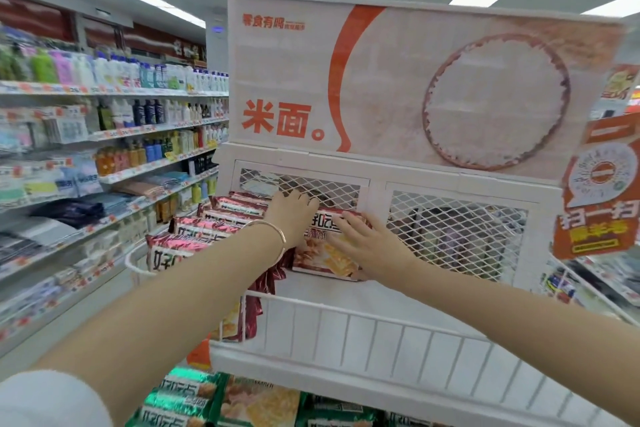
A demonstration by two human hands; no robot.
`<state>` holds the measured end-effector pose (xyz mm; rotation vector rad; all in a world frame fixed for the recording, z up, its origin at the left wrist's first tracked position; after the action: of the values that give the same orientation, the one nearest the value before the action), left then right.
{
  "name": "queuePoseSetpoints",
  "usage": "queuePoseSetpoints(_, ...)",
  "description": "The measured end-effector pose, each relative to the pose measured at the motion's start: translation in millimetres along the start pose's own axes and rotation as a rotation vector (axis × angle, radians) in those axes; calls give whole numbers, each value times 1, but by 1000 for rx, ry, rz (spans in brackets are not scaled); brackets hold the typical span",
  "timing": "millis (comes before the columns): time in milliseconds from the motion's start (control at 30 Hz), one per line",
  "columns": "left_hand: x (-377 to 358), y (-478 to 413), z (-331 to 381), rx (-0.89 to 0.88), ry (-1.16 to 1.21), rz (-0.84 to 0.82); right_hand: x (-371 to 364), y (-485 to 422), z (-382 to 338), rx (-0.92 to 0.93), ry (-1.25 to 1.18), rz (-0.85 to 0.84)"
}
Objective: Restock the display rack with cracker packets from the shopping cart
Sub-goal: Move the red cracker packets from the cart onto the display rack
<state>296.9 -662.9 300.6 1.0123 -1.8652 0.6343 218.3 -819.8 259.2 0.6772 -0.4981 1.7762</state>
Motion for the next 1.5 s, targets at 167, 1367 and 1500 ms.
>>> queuePoseSetpoints(167,16,17,-21,-122,597,-108,32,13,18,80,-346,22)
queuePoseSetpoints(1367,-467,664,-186,1061,1620,-543,308,-40,-652,944,-907,-433)
queuePoseSetpoints(1500,-514,679,-175,1184,1801,-594,282,-61,-707,981,-921,-580)
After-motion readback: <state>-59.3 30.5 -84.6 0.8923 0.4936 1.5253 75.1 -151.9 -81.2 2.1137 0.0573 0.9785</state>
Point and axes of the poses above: each hand's wrist, its own y-axis away from the middle knuckle, its own x-axis out of the back of the hand, z = x × y, the point moved 3 cm from there along -y, towards the middle knuckle, and after that the axes turned 15 degrees about -z, right-handed, at the moved point
